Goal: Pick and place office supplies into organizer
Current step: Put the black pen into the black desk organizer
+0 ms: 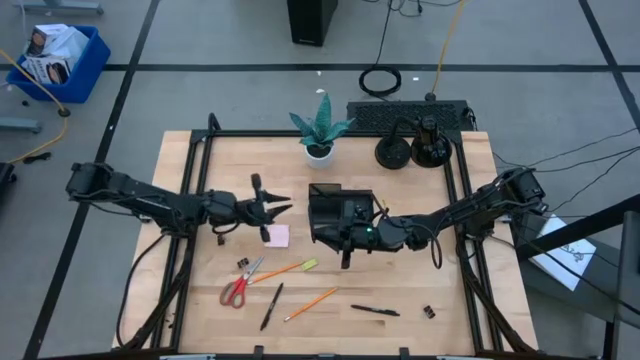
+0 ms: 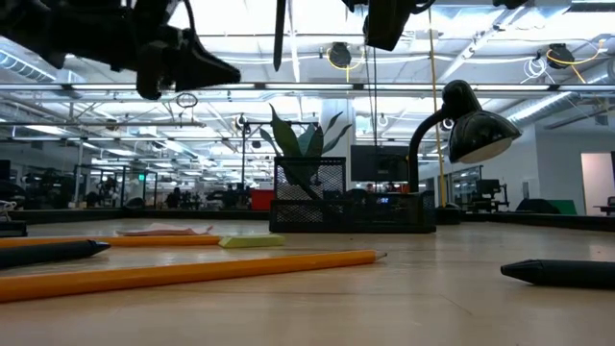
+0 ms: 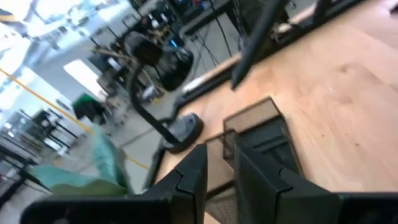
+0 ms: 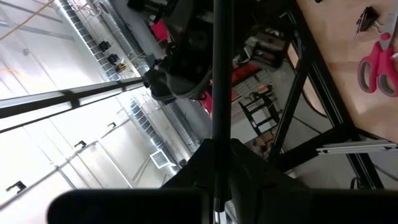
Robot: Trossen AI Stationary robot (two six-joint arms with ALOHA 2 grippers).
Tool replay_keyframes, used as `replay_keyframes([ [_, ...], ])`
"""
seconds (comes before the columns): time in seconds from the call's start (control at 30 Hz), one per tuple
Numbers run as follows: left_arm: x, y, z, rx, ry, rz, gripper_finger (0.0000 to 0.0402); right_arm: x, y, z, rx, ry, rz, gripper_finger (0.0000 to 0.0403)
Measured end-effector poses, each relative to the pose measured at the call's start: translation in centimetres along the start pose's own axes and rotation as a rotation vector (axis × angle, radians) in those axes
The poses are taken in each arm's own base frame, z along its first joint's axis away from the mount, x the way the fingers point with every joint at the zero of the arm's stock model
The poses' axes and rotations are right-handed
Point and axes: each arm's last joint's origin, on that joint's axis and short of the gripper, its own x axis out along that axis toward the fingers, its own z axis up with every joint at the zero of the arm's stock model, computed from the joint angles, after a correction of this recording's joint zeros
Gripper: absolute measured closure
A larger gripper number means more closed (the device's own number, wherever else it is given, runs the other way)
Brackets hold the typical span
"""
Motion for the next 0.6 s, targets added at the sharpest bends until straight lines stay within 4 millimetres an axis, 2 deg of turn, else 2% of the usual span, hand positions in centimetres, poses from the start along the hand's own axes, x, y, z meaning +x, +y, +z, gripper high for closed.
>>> replay_keyframes([
  [0.2, 1.11, -0.78, -0.39, -0.014, 0.052, -0.009, 0.0316, 0.04, 0.07, 0.1, -0.018, -0.004, 0.003, 0.0387],
  [0.33, 1.16, -0.62, -0.18, -0.104, 0.017, -0.014, 0.0308, 0.04, 0.07, 0.09, -0.025, -0.004, 0.003, 0.0387],
  [0.6, 1.1, -0.04, 0.36, -0.133, -0.038, 0.023, 0.0223, 0.04, 0.0, 0.14, -0.002, -0.008, -0.003, 0.0387],
])
